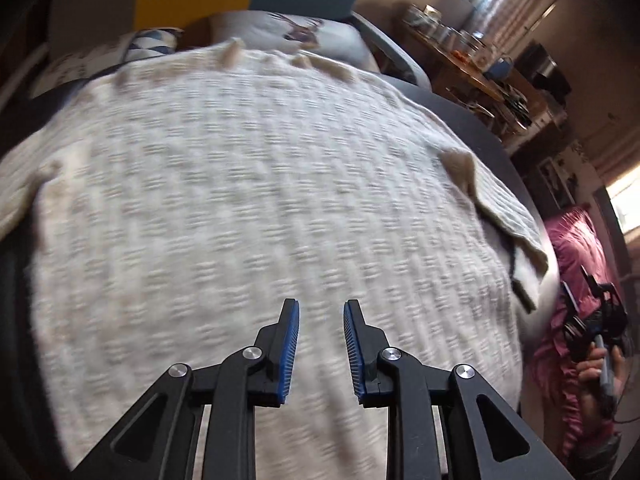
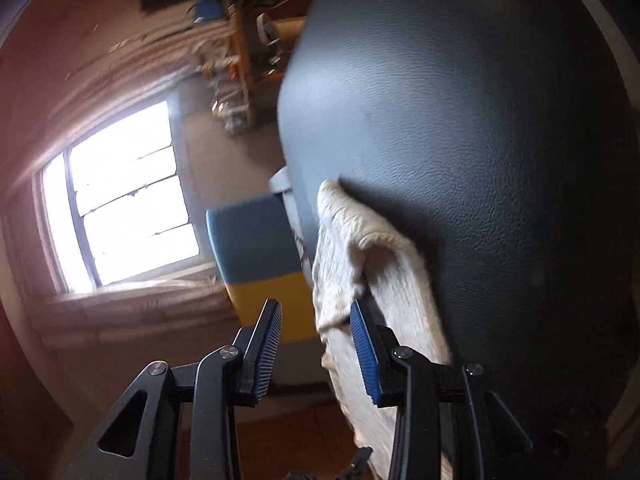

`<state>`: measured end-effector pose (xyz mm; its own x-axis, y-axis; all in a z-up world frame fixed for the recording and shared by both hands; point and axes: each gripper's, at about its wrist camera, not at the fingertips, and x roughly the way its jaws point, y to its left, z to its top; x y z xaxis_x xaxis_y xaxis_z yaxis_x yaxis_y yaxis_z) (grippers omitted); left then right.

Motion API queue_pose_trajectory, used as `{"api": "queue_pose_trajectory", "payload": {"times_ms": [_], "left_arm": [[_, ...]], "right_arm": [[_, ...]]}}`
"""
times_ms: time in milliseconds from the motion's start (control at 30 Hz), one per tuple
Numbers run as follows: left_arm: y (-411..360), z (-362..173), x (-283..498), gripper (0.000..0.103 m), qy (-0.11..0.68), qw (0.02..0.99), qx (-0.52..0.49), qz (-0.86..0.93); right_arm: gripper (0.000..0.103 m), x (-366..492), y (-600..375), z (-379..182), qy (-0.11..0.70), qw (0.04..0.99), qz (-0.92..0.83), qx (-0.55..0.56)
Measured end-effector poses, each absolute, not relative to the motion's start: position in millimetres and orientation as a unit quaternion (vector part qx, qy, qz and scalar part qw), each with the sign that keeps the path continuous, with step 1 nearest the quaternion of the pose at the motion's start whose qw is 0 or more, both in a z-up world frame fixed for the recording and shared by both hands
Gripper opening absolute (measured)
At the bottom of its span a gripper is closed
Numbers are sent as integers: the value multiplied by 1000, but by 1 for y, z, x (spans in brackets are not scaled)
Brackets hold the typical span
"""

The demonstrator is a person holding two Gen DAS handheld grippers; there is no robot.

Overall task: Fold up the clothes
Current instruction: 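Grasp a sweater sleeve cuff with the right gripper and lift it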

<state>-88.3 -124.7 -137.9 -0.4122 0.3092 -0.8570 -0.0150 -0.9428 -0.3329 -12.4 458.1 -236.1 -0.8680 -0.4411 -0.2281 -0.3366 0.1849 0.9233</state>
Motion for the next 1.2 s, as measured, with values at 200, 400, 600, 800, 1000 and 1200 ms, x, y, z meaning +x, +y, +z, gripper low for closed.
{"api": "queue_pose_trajectory", "payload": {"times_ms": [200,400,600,800,1000,1200], "left_arm": [[-79,-129,-99,27,-108,146,-521,834],[-79,-150,-99,28,-108,161,-534,823],[-94,-163,-96,28,-140,170,-541,812],[-98,-163,-89,28,-136,179,-536,814],[-100,-162,-83,29,-129,187,-533,815],[-102,-164,-82,29,-128,194,-529,816]], "right_arm": [[46,-30,450,-256,-808,-15,-542,230],[44,-59,447,-240,-751,-76,-588,291],[6,-71,445,-229,-683,-118,-644,324],[31,-55,440,-260,-806,-68,-550,210],[31,-75,439,-244,-767,-114,-587,233],[6,-108,442,-205,-594,-170,-709,342]]}}
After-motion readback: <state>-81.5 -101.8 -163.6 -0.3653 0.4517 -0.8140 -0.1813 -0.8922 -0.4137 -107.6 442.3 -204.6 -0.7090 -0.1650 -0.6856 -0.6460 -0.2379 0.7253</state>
